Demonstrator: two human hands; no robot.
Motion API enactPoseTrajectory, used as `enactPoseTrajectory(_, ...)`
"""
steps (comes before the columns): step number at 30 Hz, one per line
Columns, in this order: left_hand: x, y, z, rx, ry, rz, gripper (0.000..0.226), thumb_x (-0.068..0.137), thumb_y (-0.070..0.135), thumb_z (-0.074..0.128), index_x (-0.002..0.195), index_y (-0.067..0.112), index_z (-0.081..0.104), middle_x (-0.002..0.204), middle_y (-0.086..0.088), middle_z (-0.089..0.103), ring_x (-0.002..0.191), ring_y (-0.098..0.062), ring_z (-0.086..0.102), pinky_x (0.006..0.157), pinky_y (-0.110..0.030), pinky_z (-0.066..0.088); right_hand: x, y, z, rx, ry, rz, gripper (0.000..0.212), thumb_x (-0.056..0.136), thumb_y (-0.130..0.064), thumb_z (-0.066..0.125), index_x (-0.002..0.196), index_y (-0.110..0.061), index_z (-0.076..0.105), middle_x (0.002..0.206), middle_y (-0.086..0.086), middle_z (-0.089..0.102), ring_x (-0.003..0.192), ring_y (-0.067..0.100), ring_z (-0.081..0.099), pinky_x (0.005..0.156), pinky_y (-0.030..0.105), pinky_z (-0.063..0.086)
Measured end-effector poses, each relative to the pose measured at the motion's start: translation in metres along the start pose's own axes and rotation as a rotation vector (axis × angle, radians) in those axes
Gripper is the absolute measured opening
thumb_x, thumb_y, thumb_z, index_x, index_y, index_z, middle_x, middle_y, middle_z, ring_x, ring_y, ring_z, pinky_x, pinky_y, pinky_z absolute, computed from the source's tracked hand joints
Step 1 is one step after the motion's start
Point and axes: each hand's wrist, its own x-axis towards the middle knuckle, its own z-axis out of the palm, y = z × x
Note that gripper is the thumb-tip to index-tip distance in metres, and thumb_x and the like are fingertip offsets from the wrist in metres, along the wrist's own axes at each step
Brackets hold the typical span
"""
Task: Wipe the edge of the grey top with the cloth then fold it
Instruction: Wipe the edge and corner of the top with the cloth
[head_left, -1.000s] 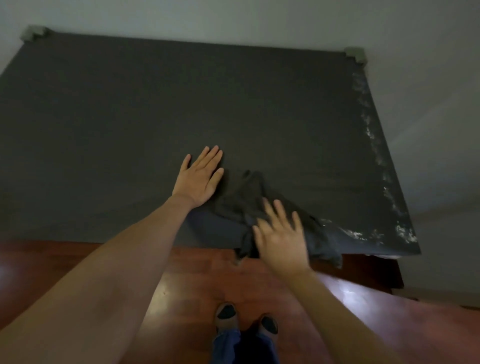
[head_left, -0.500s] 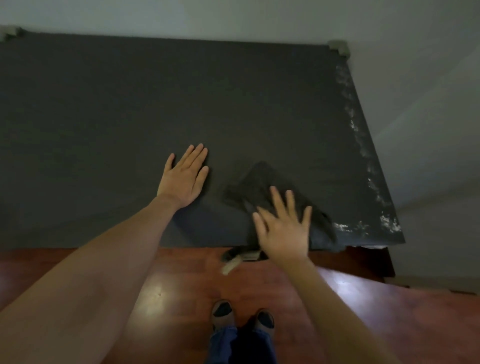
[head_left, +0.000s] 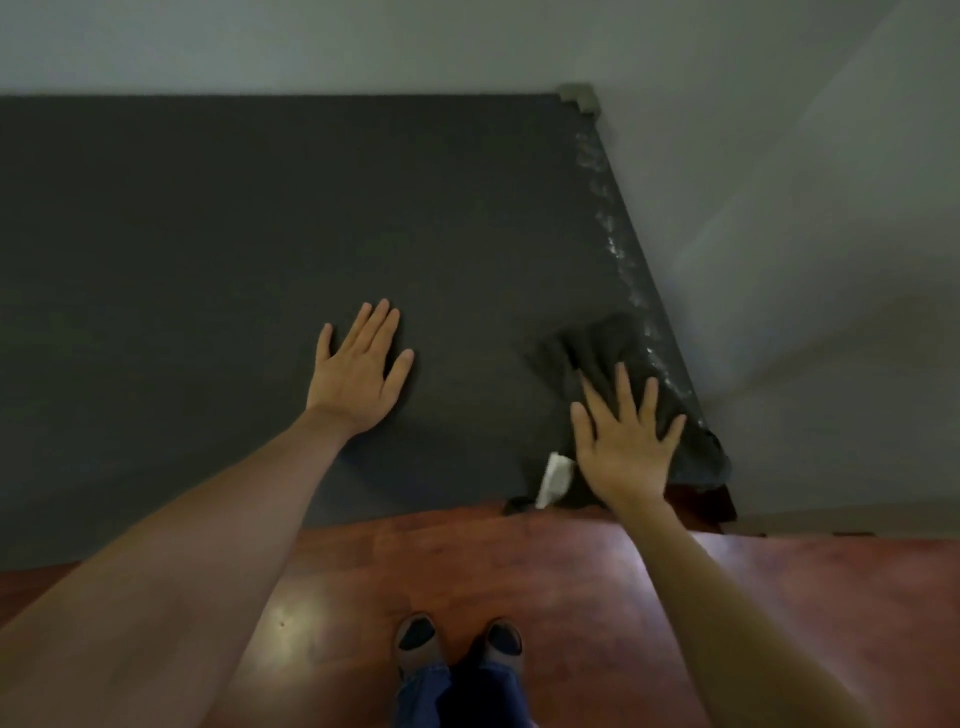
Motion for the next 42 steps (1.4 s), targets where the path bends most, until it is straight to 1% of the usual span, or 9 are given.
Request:
enactPoseTrajectory(8, 0.018, 0.017, 0.007, 0.014, -0.003, -0.004, 0.068, 0.089, 0.056, 0.013, 0.146, 0.020, 0.009, 0.158, 0.005, 0.005, 0.145, -0.009, -0.001, 0.116, -0.049, -0.001, -0.015, -0.026, 0.004, 0.011, -0.034, -0.234, 0.047, 0.090, -0.062, 0.018, 0.132, -0.051, 0.036, 0.157, -0.007, 0.016, 0.145, 0.029, -0.003, 0.105, 0.071, -0.005)
enactPoseTrajectory(14, 0.031, 0.031, 0.012, 0.003, 0.005, -0.025, 0.071, 0.087, 0.059, 0.011, 0.146, 0.021, 0.009, 0.158, 0.006, 0.005, 0.145, -0.009, -0.001, 0.115, -0.050, -0.002, 0.016, 0.051, -0.014, 0.061, -0.052, 0.056, 0.058, 0.070, -0.086, 0.018, 0.125, -0.073, 0.004, 0.159, -0.006, 0.004, 0.143, 0.040, -0.001, 0.101, 0.076, 0.009)
enactPoseTrajectory(18, 0.032, 0.032, 0.011, 0.016, 0.003, -0.036, 0.072, 0.087, 0.060, 0.011, 0.146, 0.021, 0.008, 0.158, 0.005, 0.004, 0.145, -0.009, -0.002, 0.116, -0.051, -0.001, 0.033, 0.080, -0.020, 0.190, 0.038, 0.061, 0.058, 0.084, -0.068, 0.017, 0.139, -0.048, 0.017, 0.132, 0.019, 0.046, 0.102, 0.041, 0.057, 0.078, 0.045, 0.048)
enactPoseTrajectory(23, 0.043, 0.047, 0.014, 0.021, -0.013, -0.068, 0.075, 0.085, 0.062, 0.008, 0.147, 0.020, 0.004, 0.159, 0.005, 0.002, 0.144, -0.009, -0.004, 0.116, -0.049, -0.002, 0.066, 0.099, -0.015, 0.309, 0.031, 0.221, 0.046, 0.098, -0.040, 0.027, 0.102, -0.003, 0.054, 0.090, 0.023, 0.064, 0.083, 0.040, 0.061, 0.070, 0.036, 0.043)
enactPoseTrajectory(31, 0.067, 0.069, 0.012, -0.005, -0.024, -0.101, 0.069, 0.089, 0.057, 0.013, 0.147, 0.019, 0.005, 0.159, 0.004, 0.000, 0.145, -0.010, -0.005, 0.116, -0.049, -0.004, 0.088, 0.060, -0.071, 0.341, 0.500, -0.077, 0.033, 0.097, -0.023, 0.044, 0.073, -0.002, 0.053, 0.057, 0.019, 0.059, 0.044, 0.027, 0.053, 0.045, 0.031, 0.044)
enactPoseTrajectory(34, 0.081, 0.078, 0.011, -0.018, -0.039, -0.101, 0.065, 0.092, 0.052, 0.015, 0.147, 0.018, 0.005, 0.159, 0.003, 0.000, 0.145, -0.011, -0.005, 0.116, -0.049, -0.004, 0.078, 0.020, -0.064, 0.422, 0.201, -0.251, 0.035, 0.097, -0.038, 0.034, 0.088, -0.014, 0.058, 0.093, 0.019, 0.066, 0.085, 0.031, 0.063, 0.072, 0.035, 0.046)
enactPoseTrajectory(36, 0.086, 0.078, 0.012, -0.004, -0.024, -0.091, 0.064, 0.092, 0.050, 0.015, 0.147, 0.019, 0.005, 0.159, 0.004, 0.001, 0.145, -0.010, -0.005, 0.116, -0.049, -0.003, 0.069, 0.013, -0.041, 0.268, -0.127, -0.266, 0.046, 0.093, -0.055, 0.020, 0.123, -0.037, 0.049, 0.142, 0.005, 0.045, 0.136, 0.025, 0.032, 0.108, 0.056, 0.022)
enactPoseTrajectory(38, 0.090, 0.076, 0.014, 0.010, -0.006, -0.078, 0.063, 0.092, 0.049, 0.014, 0.147, 0.019, 0.005, 0.159, 0.004, 0.002, 0.145, -0.010, -0.004, 0.116, -0.049, -0.002, 0.072, 0.019, -0.022, 0.067, -0.076, -0.370, 0.041, 0.092, -0.058, 0.017, 0.133, -0.058, 0.025, 0.155, -0.005, 0.024, 0.145, 0.019, 0.006, 0.107, 0.068, -0.001)
enactPoseTrajectory(42, 0.096, 0.072, 0.017, 0.029, 0.008, -0.051, 0.063, 0.091, 0.050, 0.013, 0.146, 0.021, 0.003, 0.158, 0.005, 0.001, 0.144, -0.010, -0.005, 0.115, -0.049, -0.003, 0.134, 0.021, -0.026, 0.023, -0.013, -0.337, 0.042, 0.092, -0.059, 0.021, 0.134, -0.061, 0.016, 0.156, 0.001, 0.022, 0.145, 0.024, 0.004, 0.106, 0.071, 0.006)
